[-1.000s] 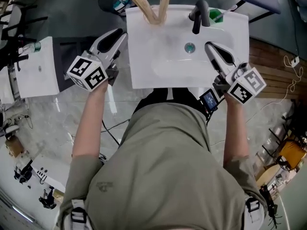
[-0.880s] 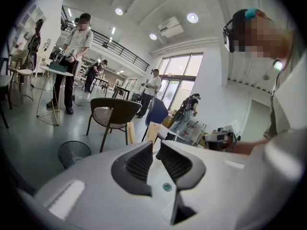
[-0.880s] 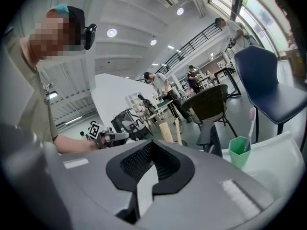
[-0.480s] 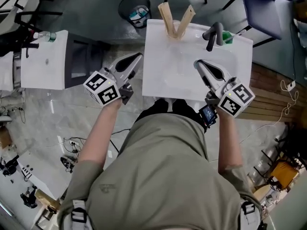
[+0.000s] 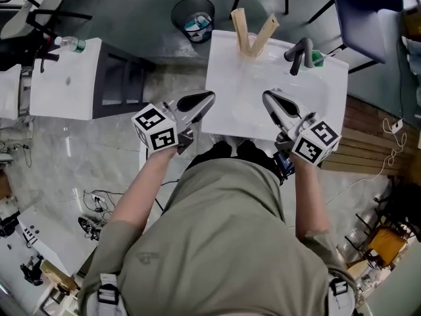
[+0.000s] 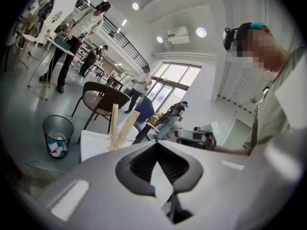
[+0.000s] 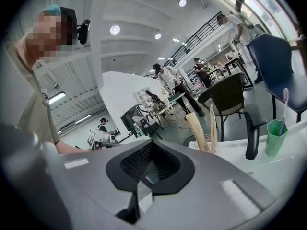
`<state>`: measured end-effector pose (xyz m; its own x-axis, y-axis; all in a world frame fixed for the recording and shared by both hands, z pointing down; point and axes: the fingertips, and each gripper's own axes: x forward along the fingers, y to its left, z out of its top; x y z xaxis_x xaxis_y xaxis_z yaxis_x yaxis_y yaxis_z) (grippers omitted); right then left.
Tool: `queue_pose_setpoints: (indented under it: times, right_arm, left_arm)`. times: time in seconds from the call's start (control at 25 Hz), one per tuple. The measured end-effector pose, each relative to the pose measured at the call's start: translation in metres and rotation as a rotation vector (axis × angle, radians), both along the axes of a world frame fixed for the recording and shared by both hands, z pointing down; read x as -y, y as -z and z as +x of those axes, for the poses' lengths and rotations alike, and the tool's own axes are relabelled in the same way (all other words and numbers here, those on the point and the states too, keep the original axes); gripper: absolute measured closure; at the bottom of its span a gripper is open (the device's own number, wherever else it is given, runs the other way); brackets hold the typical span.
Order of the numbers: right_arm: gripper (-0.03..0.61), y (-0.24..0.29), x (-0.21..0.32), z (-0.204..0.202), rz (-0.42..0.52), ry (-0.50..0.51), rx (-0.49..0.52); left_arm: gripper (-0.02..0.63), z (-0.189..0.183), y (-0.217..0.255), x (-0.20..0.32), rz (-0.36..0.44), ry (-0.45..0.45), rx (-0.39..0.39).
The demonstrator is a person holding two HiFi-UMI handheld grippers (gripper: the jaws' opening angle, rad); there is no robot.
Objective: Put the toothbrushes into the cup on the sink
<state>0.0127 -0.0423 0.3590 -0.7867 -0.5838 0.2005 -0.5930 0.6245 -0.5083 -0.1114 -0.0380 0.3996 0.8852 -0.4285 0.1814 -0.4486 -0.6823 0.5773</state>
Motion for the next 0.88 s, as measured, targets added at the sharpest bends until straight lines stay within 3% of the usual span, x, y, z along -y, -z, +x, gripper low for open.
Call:
queue_pose_setpoints:
  times: [0.6,0.88]
  right_arm:
    - [0.568,-0.013,-0.019,-0.026,-0.044,0.054,-0.024]
    - [0.568,-0.022,-0.025,-0.035,-0.069,0.082,-0.028]
  left_arm:
    - [0.609,0.037,-0.014,-0.044,-0.070,-0.136,-0.047]
    - [0.609,0.028,-0.016,-0.039,-0.069,-0.113,-0.041]
